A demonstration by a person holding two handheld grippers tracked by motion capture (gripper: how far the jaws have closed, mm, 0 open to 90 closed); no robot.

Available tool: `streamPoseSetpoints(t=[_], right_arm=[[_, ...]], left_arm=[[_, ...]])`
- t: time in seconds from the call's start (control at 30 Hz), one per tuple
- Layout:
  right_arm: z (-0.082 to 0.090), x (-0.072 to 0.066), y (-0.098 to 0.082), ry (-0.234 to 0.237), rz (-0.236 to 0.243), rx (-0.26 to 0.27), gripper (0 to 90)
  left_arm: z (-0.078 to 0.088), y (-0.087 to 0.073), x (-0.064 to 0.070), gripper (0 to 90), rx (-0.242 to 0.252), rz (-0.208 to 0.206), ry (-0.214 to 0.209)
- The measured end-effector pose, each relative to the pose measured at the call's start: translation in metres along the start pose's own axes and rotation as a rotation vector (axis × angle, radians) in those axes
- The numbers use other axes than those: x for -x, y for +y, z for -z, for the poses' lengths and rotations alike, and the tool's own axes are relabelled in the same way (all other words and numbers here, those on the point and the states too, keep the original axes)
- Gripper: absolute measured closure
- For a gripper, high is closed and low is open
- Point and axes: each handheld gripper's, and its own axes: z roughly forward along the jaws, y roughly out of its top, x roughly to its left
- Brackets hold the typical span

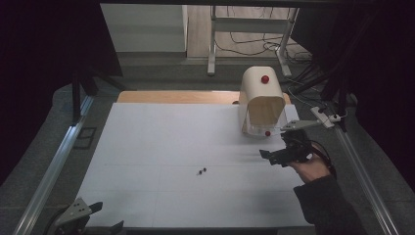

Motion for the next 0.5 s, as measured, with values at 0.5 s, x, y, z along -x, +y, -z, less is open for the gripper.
streamPoseSetpoints(t=[0.5], right_arm=[[0.003,-0.021,-0.032,0.026,-0.035,0.049,0.0]], left_arm=[[-0.001,0.0,-0.001,3.3,-0.004,0.006,0.015]])
